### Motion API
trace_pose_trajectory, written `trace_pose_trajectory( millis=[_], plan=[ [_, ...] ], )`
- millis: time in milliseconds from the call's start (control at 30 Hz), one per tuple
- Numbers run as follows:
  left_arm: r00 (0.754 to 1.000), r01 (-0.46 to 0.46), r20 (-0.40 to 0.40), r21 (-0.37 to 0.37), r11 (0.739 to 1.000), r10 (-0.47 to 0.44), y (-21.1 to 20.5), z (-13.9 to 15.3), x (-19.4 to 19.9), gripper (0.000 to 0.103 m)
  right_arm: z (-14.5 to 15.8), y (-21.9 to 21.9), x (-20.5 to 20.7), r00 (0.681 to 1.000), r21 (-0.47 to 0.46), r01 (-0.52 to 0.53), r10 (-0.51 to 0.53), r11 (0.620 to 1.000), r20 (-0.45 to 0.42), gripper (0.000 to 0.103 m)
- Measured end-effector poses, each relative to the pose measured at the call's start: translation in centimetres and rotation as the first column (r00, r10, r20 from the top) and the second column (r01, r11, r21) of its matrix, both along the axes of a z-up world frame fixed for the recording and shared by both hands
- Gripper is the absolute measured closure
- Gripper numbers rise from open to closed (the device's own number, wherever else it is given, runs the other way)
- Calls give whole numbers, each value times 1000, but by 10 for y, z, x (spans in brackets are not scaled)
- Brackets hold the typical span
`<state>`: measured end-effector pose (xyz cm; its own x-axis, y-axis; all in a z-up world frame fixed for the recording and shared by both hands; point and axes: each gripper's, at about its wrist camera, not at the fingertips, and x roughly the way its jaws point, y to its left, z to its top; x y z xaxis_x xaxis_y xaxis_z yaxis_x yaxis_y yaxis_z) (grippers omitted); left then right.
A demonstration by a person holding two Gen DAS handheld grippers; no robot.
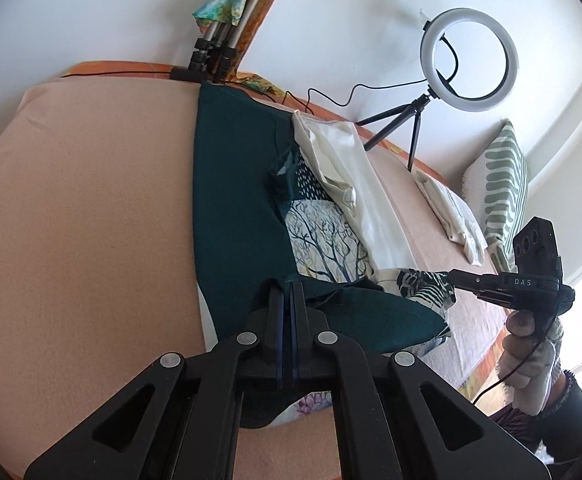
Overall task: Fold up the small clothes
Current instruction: 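Lift and fold the hem end over toward the collar with both grippers, then open both grippers and release the folded hem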
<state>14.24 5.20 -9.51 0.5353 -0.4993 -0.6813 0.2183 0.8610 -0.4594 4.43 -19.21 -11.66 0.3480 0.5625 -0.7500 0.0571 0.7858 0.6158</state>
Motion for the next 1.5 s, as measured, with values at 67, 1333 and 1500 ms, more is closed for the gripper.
trace_pose_trajectory(
  millis=[67,1333,1500],
  plan=[
    [1000,-10,-6,9,1000,10,2,-7,11,102,-10,0,13,1000,-15,12,-12,1000,-23,100],
    [990,125,32,269,955,-138,-27,-34,32,74,-9,41,16,977,-450,-140,197,882,83,100],
    [992,102,43,273,956,-118,-20,-32,42,74,-10,26,20,984,-437,-113,160,892,73,100]
  ],
)
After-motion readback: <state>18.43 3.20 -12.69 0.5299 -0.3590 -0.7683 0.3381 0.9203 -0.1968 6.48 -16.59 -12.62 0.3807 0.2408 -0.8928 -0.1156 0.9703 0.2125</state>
